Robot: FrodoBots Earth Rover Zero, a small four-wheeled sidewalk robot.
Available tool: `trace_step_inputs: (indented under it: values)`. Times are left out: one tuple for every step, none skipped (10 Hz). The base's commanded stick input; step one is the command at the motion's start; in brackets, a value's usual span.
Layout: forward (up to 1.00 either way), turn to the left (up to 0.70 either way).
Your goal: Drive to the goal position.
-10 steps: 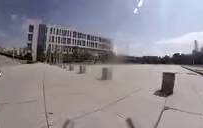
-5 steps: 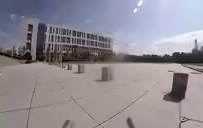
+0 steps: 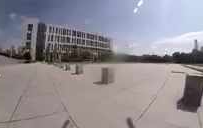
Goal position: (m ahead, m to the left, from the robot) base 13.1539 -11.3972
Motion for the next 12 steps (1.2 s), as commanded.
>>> trace_step_inputs:
  values:
    - [0.70,-0.29]
    - [0.70,-0.21]
    - [0.70,-0.02]
    - [0.70,0.00]
    - [0.70,0.00]
    - [0.70,0.00]
    - [0.70,0.00]
    - [0.70,0.00]
    - [0.70,0.00]
    - [0.70,0.00]
    - [0.70,0.00]
    - [0.70,0.00]
